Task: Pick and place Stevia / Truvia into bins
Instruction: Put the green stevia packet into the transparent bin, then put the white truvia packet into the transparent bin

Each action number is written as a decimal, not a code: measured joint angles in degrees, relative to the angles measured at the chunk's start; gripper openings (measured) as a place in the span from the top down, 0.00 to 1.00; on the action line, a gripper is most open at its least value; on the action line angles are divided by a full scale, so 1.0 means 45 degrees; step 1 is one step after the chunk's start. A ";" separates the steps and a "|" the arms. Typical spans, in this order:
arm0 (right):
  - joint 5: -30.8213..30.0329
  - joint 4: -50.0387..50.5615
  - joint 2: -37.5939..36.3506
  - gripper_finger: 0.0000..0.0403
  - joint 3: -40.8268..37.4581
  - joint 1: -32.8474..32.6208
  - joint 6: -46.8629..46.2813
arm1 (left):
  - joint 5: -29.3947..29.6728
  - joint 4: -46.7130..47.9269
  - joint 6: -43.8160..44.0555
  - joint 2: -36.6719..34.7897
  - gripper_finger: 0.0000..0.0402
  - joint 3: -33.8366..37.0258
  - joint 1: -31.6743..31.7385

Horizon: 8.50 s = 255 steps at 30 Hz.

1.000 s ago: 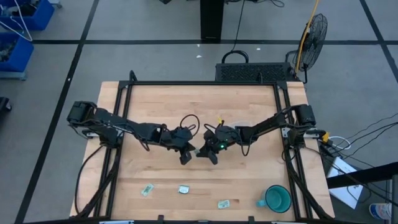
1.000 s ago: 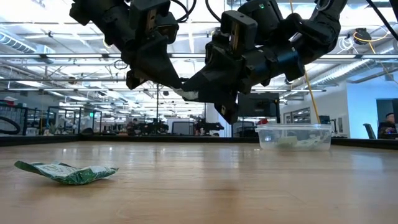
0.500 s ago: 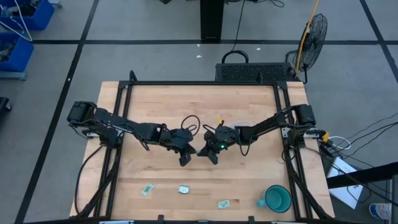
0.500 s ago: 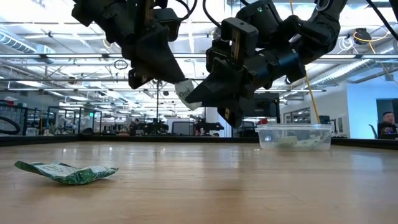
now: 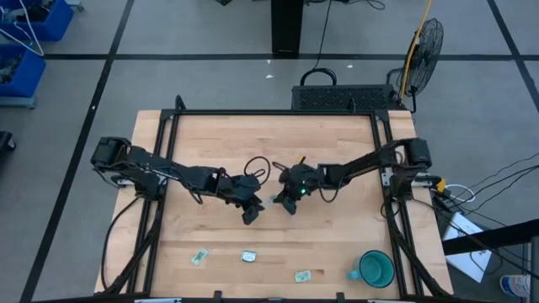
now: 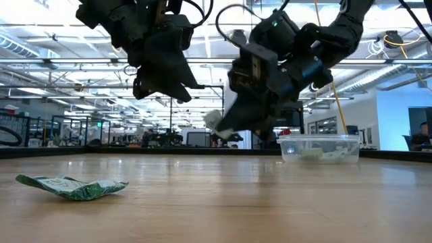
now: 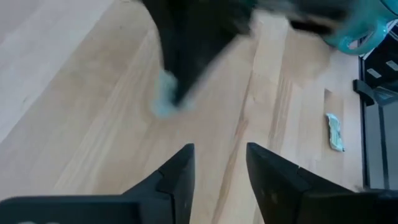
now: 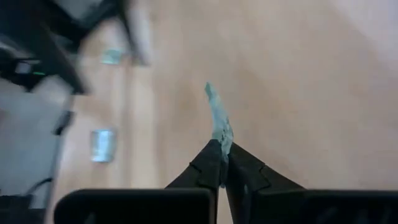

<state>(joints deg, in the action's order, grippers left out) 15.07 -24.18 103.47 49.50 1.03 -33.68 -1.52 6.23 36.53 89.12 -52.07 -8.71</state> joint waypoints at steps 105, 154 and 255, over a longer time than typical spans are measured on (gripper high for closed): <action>-0.3327 0.2764 -0.8226 0.81 -0.2123 0.2164 -0.1363 | -0.2739 0.4353 0.8524 -0.0073 0.90 0.2838 -0.7427; -0.3709 -0.5049 0.0738 0.81 0.0233 -0.0606 -0.3276 | 0.1015 0.0105 0.3243 -0.1729 0.99 0.1277 0.1015; -0.3988 0.1154 -0.8829 0.82 -0.5518 0.1643 -0.3937 | -0.1496 0.0180 0.2563 -0.1739 0.62 0.1277 0.0562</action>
<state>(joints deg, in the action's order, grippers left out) -2.87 -18.99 63.74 24.67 8.42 -51.40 -8.25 7.05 48.07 81.30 -46.33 -6.18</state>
